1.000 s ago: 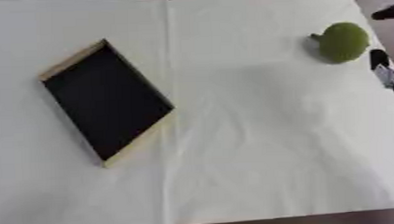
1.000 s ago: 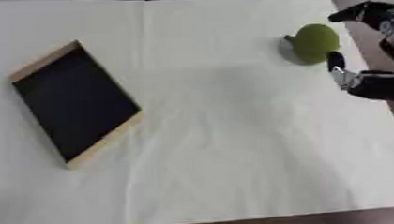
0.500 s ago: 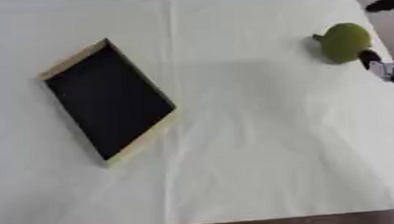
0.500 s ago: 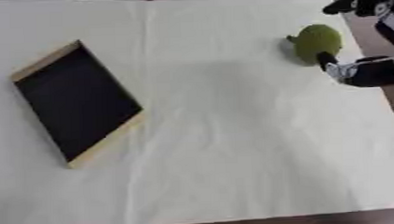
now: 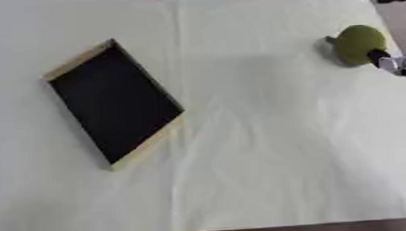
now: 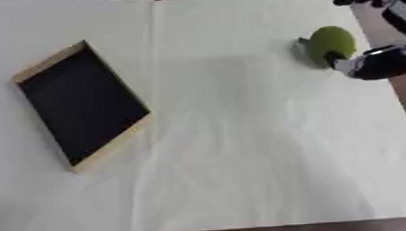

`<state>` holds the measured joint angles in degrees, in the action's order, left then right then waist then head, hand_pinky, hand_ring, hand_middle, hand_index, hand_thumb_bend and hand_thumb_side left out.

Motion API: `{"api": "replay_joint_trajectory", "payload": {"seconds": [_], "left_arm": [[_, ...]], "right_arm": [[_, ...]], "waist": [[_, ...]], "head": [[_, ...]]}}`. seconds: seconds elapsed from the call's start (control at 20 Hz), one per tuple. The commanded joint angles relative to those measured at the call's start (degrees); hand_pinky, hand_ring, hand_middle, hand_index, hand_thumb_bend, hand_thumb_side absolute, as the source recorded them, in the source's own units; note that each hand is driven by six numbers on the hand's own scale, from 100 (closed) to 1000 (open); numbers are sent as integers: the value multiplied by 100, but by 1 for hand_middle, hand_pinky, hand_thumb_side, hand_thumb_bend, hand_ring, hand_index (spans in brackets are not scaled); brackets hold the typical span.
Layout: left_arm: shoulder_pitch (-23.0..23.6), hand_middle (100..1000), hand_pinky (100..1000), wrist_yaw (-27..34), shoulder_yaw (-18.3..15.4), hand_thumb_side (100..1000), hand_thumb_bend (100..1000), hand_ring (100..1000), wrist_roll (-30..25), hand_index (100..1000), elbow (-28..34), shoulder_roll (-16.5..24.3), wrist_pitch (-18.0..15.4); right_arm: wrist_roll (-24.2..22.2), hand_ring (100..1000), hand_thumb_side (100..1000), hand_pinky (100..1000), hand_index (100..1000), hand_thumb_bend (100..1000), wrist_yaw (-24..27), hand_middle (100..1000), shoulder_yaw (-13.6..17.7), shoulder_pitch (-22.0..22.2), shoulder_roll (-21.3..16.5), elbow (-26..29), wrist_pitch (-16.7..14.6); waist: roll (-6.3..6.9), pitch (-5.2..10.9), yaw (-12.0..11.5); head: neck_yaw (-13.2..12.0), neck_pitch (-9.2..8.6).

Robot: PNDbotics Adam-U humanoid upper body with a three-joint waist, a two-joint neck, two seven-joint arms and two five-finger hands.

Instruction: Pick up objects on the table and place them in the box.

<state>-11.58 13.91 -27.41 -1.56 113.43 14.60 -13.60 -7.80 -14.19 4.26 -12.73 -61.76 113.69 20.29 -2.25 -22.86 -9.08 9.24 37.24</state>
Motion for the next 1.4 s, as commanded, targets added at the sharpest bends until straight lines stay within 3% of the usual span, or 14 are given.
{"api": "replay_joint_trajectory", "payload": {"seconds": [0.05, 0.6, 1.4], "left_arm": [[-33, 710, 700, 17, -7, 607, 100, 668, -33, 766, 116, 140, -3], [-56, 711, 700, 39, 22, 608, 100, 669, -71, 766, 116, 128, 9], [-57, 714, 701, 50, 39, 608, 100, 671, -111, 766, 116, 73, 7]], "right_arm": [[-60, 911, 100, 912, 847, 372, -152, 821, 43, -121, -295, 3, 129], [-239, 911, 100, 909, 847, 381, -188, 833, -160, -577, -376, -921, 36], [-341, 920, 100, 915, 851, 386, -105, 846, -397, -1130, -193, -2495, -401]], "waist": [[4, 117, -17], [-17, 103, -125], [20, 32, -204]], "head": [[31, -28], [85, -46], [120, -139]]}}
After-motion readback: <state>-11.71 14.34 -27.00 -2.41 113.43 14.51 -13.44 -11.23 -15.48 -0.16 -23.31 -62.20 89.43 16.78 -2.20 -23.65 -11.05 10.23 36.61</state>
